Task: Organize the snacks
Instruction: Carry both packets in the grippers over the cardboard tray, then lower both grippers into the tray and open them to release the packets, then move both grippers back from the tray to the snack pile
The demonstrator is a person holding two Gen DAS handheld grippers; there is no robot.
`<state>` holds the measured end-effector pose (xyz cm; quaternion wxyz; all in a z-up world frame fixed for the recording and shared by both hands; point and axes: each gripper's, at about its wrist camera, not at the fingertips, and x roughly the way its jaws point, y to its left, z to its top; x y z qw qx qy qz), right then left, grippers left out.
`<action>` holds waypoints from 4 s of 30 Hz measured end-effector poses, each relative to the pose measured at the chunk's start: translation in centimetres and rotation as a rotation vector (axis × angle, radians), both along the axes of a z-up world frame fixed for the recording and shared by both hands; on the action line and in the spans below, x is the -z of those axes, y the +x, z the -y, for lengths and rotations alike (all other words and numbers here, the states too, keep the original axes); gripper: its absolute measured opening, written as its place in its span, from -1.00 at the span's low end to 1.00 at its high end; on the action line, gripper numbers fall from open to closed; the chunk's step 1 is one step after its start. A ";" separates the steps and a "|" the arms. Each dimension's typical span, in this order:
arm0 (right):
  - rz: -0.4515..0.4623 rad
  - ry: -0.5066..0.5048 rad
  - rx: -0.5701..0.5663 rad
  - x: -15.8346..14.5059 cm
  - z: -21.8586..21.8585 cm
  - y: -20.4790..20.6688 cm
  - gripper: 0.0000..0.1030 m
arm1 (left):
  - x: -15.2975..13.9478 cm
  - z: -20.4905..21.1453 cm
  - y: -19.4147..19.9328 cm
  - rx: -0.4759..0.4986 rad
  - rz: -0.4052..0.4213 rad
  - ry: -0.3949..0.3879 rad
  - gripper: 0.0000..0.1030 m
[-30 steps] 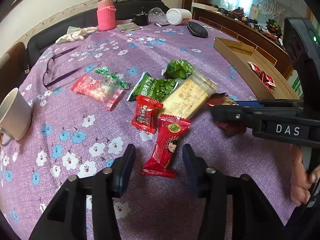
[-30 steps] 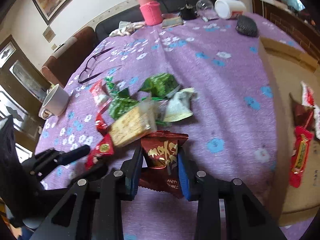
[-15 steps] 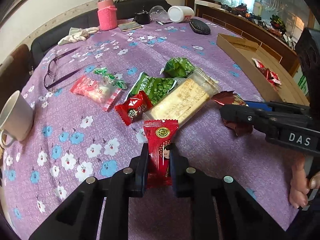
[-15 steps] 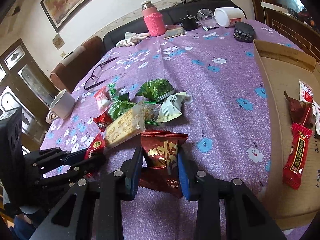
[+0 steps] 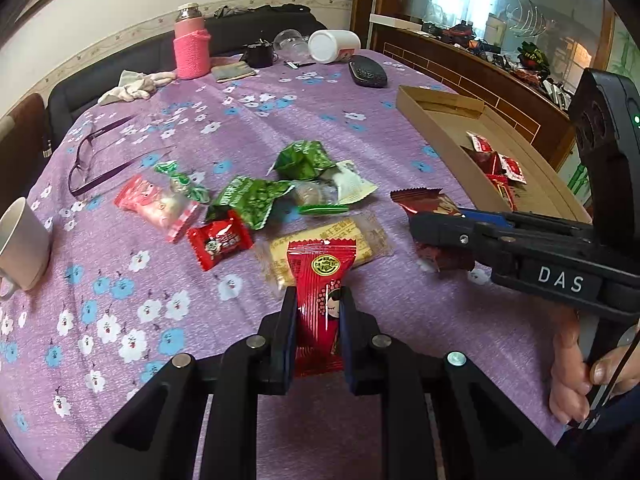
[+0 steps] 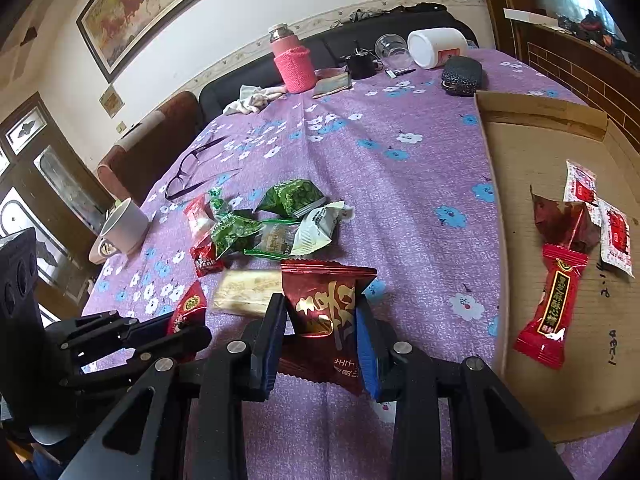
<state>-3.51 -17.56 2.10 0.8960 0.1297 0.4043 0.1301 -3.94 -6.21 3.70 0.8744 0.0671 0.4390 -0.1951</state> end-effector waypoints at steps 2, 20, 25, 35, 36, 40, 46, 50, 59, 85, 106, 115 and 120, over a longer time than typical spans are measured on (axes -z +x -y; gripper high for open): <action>0.004 0.002 0.003 -0.1 0.2 -0.1 -0.31 | -0.1 0.2 0.0 -0.001 0.001 -0.003 -0.66; 0.086 0.096 0.246 -2.4 10.7 -1.8 -0.31 | -2.1 9.2 1.1 0.133 0.014 -0.038 -0.66; 0.097 0.098 0.361 -2.4 14.7 -2.8 -0.31 | -1.8 13.5 1.2 0.196 0.006 -0.038 -0.66; 0.058 0.064 0.541 -1.2 20.6 -3.4 -0.31 | -0.6 22.1 0.3 0.338 -0.002 0.000 -0.65; 0.051 0.067 0.546 -1.0 20.9 -3.5 -0.31 | -0.3 22.8 0.4 0.346 -0.004 0.008 -0.65; 0.033 0.069 0.561 -0.3 21.7 -3.4 -0.31 | 0.3 24.2 1.4 0.341 -0.017 0.013 -0.65; 0.036 0.047 0.563 0.1 21.3 -2.6 -0.31 | 1.3 24.4 2.9 0.310 -0.026 0.003 -0.65; 0.030 0.039 0.564 0.2 21.3 -2.3 -0.29 | 1.6 24.7 3.6 0.293 -0.023 0.014 -0.65; 0.035 0.028 0.568 0.0 21.1 -2.4 -0.18 | 1.6 24.6 3.8 0.297 -0.029 0.003 -0.61; 0.126 0.018 0.580 -1.2 20.8 -3.8 -0.03 | -0.2 24.0 1.2 0.306 0.104 0.049 -0.20; 0.231 -0.008 0.574 -2.7 20.0 -5.2 0.14 | -1.7 22.6 -0.5 0.296 0.165 0.064 -0.08; 0.368 -0.128 0.572 -4.4 17.9 -6.5 0.47 | -3.3 19.2 -1.9 0.273 0.189 0.044 -0.05; 0.401 -0.123 0.542 -4.6 17.1 -6.7 0.51 | -4.2 16.1 -1.7 0.219 0.202 0.024 0.05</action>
